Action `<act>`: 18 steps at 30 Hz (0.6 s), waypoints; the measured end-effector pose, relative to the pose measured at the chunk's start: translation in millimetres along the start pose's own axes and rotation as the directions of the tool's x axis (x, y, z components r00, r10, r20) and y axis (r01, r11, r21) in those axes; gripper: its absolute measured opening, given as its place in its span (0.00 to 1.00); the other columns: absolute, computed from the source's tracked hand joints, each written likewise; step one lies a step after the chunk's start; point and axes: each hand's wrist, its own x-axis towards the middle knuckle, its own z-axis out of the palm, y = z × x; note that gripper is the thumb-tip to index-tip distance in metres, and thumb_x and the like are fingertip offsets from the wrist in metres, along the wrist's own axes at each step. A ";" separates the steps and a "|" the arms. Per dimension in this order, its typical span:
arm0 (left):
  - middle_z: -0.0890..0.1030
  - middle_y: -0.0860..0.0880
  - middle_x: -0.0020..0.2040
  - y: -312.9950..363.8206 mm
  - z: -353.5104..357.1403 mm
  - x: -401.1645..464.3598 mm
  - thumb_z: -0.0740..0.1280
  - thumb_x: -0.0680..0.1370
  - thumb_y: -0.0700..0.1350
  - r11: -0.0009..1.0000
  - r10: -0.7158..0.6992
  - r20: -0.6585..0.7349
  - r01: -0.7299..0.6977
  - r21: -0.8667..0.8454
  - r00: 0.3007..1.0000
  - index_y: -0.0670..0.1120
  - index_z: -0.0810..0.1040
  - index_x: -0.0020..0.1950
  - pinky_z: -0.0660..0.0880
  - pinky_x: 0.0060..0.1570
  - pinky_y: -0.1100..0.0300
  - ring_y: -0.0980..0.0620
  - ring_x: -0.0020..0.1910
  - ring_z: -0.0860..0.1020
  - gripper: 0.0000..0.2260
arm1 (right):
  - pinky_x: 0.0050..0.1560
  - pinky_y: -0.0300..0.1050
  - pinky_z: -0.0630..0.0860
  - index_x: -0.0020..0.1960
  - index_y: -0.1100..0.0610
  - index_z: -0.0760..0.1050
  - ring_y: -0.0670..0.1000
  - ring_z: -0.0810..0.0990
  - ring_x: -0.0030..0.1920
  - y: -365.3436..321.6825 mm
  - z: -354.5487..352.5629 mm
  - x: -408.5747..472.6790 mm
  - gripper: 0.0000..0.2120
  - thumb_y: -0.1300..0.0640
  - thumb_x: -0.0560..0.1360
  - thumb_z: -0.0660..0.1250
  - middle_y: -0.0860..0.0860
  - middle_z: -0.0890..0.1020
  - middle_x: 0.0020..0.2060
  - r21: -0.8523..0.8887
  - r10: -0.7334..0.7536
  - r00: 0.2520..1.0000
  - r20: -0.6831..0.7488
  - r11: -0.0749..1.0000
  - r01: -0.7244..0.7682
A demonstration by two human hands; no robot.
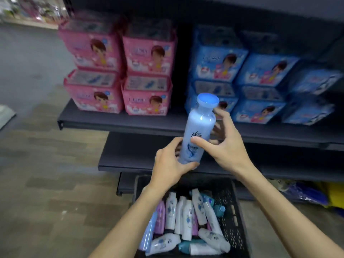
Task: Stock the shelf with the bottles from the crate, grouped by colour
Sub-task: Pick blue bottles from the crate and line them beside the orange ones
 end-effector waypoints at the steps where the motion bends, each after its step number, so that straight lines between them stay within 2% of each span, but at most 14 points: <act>1: 0.84 0.57 0.47 13.9 -8.0 3.7 0.81 0.63 0.46 1.000 0.028 -0.004 -0.028 0.012 1.000 0.54 0.77 0.58 0.81 0.49 0.59 0.63 0.47 0.82 0.26 | 0.50 0.42 0.81 0.70 0.45 0.65 0.44 0.81 0.59 -15.1 -2.7 3.2 0.36 0.54 0.69 0.79 0.43 0.79 0.62 -0.015 -0.034 0.999 -0.017 0.999 0.034; 6: 0.84 0.61 0.48 76.5 -45.8 17.6 0.80 0.63 0.49 0.979 0.183 -0.041 -0.179 0.094 0.982 0.56 0.77 0.59 0.80 0.51 0.61 0.66 0.48 0.81 0.26 | 0.53 0.39 0.79 0.70 0.44 0.64 0.42 0.79 0.60 -85.6 -12.3 17.2 0.35 0.53 0.70 0.78 0.42 0.79 0.62 -0.069 -0.180 0.981 -0.068 0.982 0.176; 9: 0.83 0.62 0.47 119.7 -66.9 22.3 0.80 0.66 0.49 0.952 0.290 -0.068 -0.280 0.124 0.955 0.54 0.78 0.60 0.76 0.49 0.70 0.67 0.48 0.80 0.24 | 0.53 0.47 0.81 0.69 0.41 0.64 0.45 0.81 0.58 -128.3 -21.3 26.2 0.34 0.53 0.70 0.78 0.44 0.81 0.59 -0.085 -0.257 0.963 -0.082 0.965 0.250; 12: 0.82 0.65 0.47 167.6 -88.2 25.4 0.80 0.67 0.49 0.906 0.412 -0.107 -0.394 0.153 0.905 0.57 0.78 0.58 0.72 0.46 0.76 0.69 0.48 0.79 0.22 | 0.55 0.45 0.80 0.70 0.39 0.63 0.44 0.82 0.56 -177.9 -33.4 34.1 0.34 0.52 0.71 0.77 0.42 0.81 0.58 -0.132 -0.344 0.932 -0.111 0.935 0.330; 15: 0.82 0.62 0.49 212.5 -110.6 30.8 0.79 0.67 0.54 0.847 0.514 -0.155 -0.471 0.247 0.844 0.58 0.79 0.60 0.77 0.49 0.67 0.67 0.49 0.79 0.22 | 0.55 0.48 0.81 0.71 0.39 0.63 0.44 0.83 0.54 -228.7 -44.4 40.3 0.34 0.52 0.71 0.77 0.41 0.80 0.59 -0.158 -0.433 0.893 -0.120 0.897 0.414; 18: 0.83 0.61 0.49 254.7 -132.4 36.7 0.77 0.67 0.60 0.791 0.598 -0.206 -0.528 0.311 0.775 0.55 0.79 0.59 0.78 0.48 0.61 0.65 0.48 0.80 0.24 | 0.51 0.44 0.82 0.70 0.40 0.63 0.45 0.83 0.53 -278.6 -55.1 46.4 0.33 0.54 0.72 0.76 0.42 0.79 0.60 -0.147 -0.523 0.844 -0.118 0.850 0.506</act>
